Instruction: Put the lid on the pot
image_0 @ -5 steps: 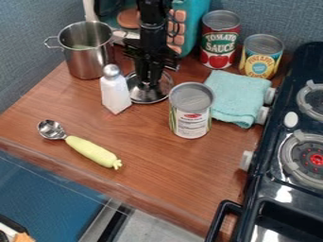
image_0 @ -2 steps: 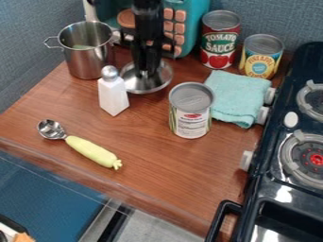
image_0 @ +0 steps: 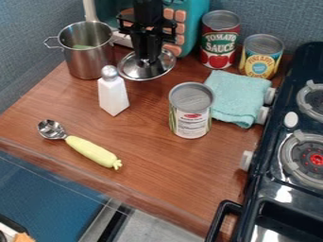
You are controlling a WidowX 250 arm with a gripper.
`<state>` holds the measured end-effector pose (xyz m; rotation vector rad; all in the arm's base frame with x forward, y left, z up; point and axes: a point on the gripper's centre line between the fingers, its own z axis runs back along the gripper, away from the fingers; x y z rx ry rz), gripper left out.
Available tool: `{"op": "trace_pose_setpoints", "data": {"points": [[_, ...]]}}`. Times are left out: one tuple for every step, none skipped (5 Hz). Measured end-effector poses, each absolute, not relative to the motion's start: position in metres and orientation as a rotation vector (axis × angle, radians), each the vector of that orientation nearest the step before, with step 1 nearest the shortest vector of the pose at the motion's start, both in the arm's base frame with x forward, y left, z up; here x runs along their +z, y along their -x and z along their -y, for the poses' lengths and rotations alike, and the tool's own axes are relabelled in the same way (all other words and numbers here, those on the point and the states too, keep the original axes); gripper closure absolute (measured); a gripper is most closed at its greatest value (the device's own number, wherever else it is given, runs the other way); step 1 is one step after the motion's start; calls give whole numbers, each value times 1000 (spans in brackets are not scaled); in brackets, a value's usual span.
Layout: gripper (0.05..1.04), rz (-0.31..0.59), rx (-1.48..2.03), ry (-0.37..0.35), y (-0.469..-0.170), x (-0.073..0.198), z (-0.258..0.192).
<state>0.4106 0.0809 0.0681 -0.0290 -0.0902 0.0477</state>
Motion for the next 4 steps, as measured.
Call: {"op": "trace_pose_setpoints", "data": {"points": [[809,121,48,50,-413,86,-79],[809,117,70,70,-412,94,-84],[809,145,66,65,-410,110,-86],[809,138,77,79,-405,115,-94]]}}
